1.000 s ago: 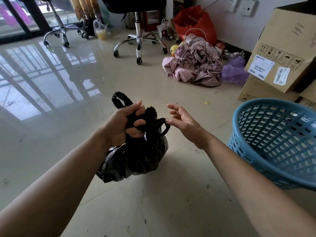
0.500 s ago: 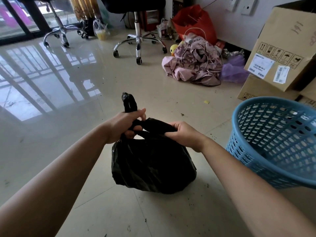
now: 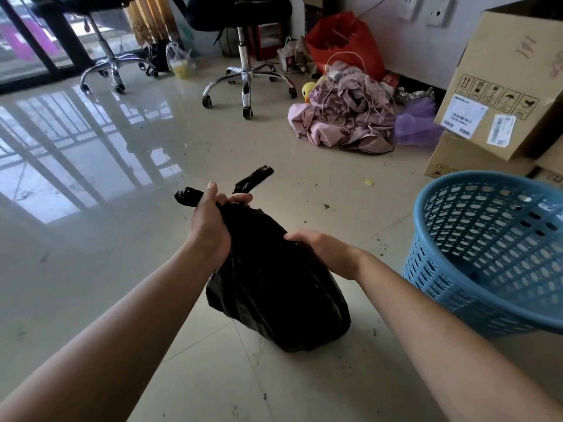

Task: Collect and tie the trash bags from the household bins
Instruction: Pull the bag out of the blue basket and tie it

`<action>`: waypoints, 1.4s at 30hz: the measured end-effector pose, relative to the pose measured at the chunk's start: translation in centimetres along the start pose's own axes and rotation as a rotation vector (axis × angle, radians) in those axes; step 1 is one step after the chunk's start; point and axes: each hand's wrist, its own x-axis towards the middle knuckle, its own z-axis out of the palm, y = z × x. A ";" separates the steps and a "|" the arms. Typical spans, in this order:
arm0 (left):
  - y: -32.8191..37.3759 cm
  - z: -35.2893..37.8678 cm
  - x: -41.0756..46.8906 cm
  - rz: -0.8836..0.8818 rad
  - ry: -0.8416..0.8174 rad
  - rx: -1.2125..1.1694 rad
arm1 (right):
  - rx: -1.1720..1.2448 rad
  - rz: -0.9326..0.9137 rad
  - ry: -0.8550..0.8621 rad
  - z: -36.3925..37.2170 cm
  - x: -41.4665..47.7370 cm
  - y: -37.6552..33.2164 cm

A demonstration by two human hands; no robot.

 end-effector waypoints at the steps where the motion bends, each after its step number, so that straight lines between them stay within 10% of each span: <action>1: 0.2 -0.2 -0.1 -0.009 -0.017 -0.028 | 0.060 0.035 -0.040 0.0 -0.1 -0.1; 19: -0.1 1.5 -1.6 -0.080 -0.251 0.188 | 0.373 -0.340 0.472 0.0 1.1 -2.4; 33: -5.7 -8.2 -0.3 -0.023 0.438 0.812 | 0.296 0.425 1.173 -4.8 0.6 9.7; 37: -7.9 -7.5 -1.1 -0.069 0.448 0.566 | 0.086 0.176 1.164 -4.3 0.3 9.6; 42: -9.4 -7.2 -1.6 -0.045 0.203 0.424 | 0.225 0.224 0.732 -3.3 0.4 8.0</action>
